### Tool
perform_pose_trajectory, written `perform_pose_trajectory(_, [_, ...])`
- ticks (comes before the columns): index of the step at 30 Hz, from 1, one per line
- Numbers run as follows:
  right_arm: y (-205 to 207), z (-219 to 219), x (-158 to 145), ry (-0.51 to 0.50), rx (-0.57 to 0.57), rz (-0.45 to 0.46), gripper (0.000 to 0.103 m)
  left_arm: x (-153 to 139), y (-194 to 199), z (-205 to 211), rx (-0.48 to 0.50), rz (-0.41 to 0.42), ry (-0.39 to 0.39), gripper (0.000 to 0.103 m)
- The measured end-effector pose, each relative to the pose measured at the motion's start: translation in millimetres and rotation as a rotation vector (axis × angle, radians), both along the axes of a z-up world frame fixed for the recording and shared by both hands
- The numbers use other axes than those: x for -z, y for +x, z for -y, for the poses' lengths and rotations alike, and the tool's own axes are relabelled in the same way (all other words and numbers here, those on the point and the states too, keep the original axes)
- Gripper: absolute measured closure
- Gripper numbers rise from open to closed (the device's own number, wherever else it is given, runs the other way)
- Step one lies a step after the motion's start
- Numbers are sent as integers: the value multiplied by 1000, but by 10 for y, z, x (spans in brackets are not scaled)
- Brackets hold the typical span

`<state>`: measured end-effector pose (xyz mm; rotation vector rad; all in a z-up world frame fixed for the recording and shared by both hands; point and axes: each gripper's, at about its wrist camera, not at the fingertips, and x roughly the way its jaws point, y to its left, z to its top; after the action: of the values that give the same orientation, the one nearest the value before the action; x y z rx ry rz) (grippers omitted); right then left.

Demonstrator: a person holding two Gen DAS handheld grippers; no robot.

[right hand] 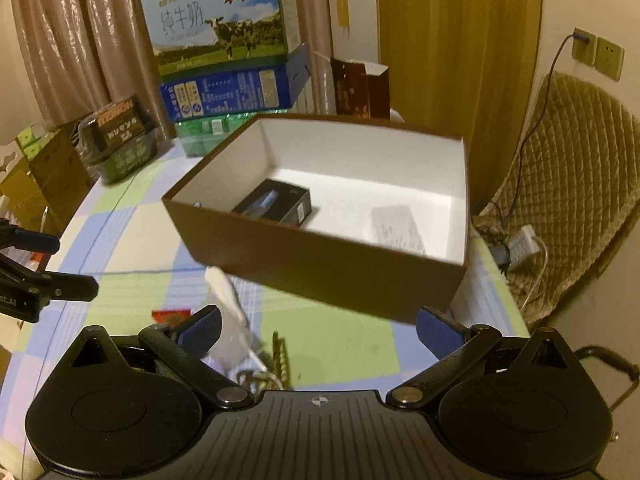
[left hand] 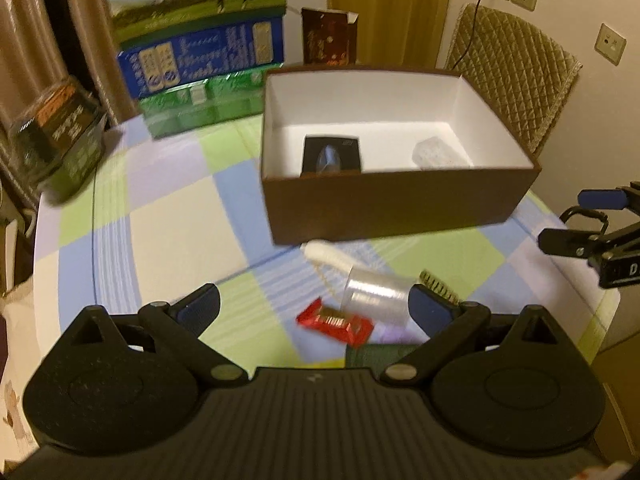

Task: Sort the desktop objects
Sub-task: 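Withdraw both tools from the brown box back toward the item pile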

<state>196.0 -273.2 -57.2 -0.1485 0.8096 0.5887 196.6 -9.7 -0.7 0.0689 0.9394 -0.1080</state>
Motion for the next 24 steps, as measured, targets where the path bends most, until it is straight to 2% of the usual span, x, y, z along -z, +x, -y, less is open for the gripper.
perform_pose_trajectory(11, [-223, 21, 241, -22, -13, -65, 2, 237, -431, -271, -35, -62, -26, 4])
perform_pose_trajectory(24, [-362, -66, 520, -60, -74, -139, 2, 472, -646, -441, -81, -136, -37, 4])
